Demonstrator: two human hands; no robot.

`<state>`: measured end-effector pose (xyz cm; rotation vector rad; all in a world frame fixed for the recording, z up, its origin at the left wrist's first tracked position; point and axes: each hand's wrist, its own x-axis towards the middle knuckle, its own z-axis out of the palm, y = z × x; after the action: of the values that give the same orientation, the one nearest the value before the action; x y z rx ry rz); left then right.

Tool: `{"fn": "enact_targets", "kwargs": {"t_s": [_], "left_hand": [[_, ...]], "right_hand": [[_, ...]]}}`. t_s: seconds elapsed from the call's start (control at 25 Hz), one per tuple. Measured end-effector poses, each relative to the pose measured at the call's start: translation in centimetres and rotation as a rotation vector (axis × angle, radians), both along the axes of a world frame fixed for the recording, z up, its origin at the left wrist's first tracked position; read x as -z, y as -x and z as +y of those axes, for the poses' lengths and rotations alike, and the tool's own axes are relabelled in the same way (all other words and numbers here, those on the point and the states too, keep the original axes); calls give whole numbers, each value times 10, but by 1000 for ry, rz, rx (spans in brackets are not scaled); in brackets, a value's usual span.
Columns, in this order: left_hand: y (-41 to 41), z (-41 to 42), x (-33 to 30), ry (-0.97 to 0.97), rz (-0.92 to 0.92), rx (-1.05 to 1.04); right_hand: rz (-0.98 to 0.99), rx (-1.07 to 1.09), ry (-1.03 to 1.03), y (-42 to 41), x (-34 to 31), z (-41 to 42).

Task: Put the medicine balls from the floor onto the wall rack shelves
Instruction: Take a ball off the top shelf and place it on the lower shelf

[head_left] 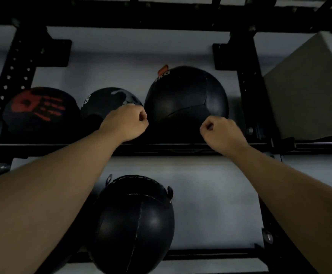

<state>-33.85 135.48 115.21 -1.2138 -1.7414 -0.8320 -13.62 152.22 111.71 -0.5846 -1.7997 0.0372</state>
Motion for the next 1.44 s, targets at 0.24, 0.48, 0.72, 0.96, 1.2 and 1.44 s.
{"fn": "enact_targets", "kwargs": {"t_s": [0.24, 0.48, 0.72, 0.96, 1.2, 1.44], "left_hand": [[-36, 51, -39, -108, -59, -2], [-49, 92, -76, -310, -214, 48], [-25, 119, -102, -361, -363, 149], [4, 141, -110, -354, -378, 334], [18, 151, -115, -437, -560, 582], [18, 170, -110, -614, -554, 598]], "right_hand": [[26, -31, -106, -29, -55, 42], [106, -69, -120, -29, -110, 80], [196, -124, -28, -10, -147, 115], [262, -284, 73, 18, -160, 138], [423, -480, 215, 26, -161, 158], [467, -531, 227, 35, -156, 166]]}}
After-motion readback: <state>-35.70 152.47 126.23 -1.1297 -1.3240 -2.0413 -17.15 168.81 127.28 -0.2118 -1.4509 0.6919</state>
